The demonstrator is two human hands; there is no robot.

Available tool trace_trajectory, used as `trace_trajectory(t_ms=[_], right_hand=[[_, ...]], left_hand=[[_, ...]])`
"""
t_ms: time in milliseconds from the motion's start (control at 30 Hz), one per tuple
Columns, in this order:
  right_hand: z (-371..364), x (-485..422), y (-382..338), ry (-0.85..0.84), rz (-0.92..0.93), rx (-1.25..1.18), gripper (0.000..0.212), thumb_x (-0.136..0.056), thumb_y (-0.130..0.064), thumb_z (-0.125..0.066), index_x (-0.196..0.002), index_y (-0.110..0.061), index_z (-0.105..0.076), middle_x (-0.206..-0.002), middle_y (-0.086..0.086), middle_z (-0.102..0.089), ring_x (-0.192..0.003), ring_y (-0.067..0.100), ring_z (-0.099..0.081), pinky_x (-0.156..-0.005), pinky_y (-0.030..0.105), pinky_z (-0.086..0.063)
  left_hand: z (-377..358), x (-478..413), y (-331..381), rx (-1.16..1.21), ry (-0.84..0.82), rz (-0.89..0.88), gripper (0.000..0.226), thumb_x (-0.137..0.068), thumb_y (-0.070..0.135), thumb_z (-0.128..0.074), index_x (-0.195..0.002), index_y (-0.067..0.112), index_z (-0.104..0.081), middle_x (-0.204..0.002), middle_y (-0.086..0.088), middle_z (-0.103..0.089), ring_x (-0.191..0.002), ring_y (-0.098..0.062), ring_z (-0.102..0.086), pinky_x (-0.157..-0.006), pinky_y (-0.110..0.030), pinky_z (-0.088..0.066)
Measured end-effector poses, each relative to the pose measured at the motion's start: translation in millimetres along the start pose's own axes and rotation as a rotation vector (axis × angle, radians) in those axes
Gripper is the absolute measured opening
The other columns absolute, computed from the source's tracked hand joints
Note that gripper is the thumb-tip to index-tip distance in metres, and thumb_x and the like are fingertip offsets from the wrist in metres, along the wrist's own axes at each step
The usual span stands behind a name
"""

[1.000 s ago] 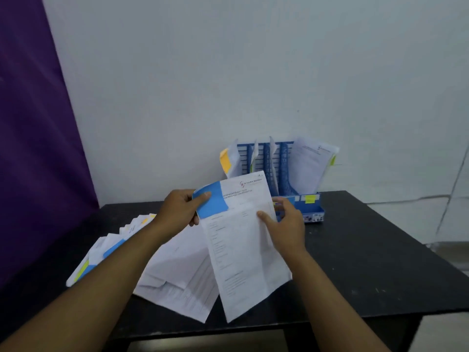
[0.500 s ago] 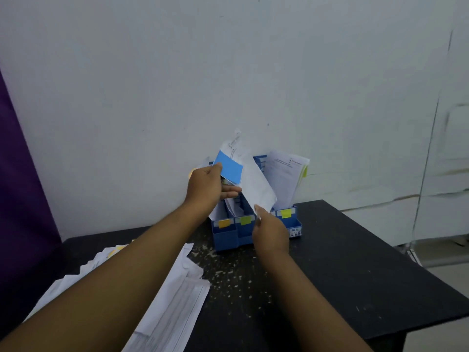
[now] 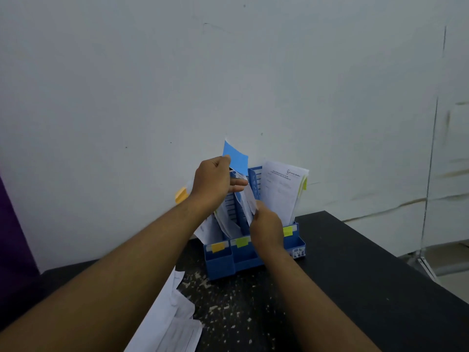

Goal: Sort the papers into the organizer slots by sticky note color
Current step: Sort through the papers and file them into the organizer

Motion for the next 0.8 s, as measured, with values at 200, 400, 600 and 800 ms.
trace_trajectory(t_ms=[200, 400, 600, 800], right_hand=[[-39, -36, 20, -0.113, -0.057, -0.062, 0.035, -0.104, -0.009, -0.045, -0.134, -0.022, -0.058, -0.104, 0.013, -0.069, -0.084, 0.030, -0.061, -0.065, 0.037, -0.052], [-68, -48, 41, -0.238, -0.182, 0.007, 0.033, -0.103, -0.016, -0.047, -0.136, -0.015, -0.053, -0.119, 0.020, -0.067, -0.102, 0.042, -0.064, -0.080, 0.042, -0.052], [-69, -39, 42, -0.267, -0.221, 0.158, 0.019, -0.102, -0.012, -0.052, -0.115, -0.006, -0.065, -0.113, 0.019, -0.071, -0.104, 0.039, -0.067, -0.078, 0.041, -0.055], [-68, -12, 28, -0.114, -0.221, 0.173, 0.043, -0.097, -0.012, -0.056, -0.139, -0.007, -0.051, -0.132, 0.016, -0.059, -0.120, 0.035, -0.053, -0.095, 0.046, -0.053]], left_hand=[[-3, -14, -31, -0.007, -0.008, 0.043, 0.024, -0.113, 0.030, -0.046, -0.100, 0.024, -0.065, -0.120, -0.006, -0.071, -0.077, -0.024, -0.080, -0.063, -0.033, -0.067], [15, -10, -86, -0.092, -0.006, 0.101, 0.036, -0.111, 0.030, -0.052, -0.142, 0.017, -0.063, -0.122, -0.002, -0.074, -0.082, -0.020, -0.080, -0.070, -0.041, -0.067], [39, 14, -126, -0.144, -0.024, 0.173, 0.046, -0.109, 0.025, -0.058, -0.154, 0.017, -0.053, -0.133, -0.005, -0.068, -0.087, -0.017, -0.079, -0.068, -0.037, -0.067], [67, 40, -148, -0.224, -0.012, 0.150, 0.033, -0.106, 0.024, -0.062, -0.139, 0.022, -0.066, -0.112, 0.005, -0.073, -0.090, -0.014, -0.076, -0.068, -0.035, -0.067]])
Point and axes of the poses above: each hand's wrist, its own x-axis away from the middle knuckle, its own z-axis out of the back of the hand, y = z × x, the point moved 2 cm from there along -x, towards the middle knuckle
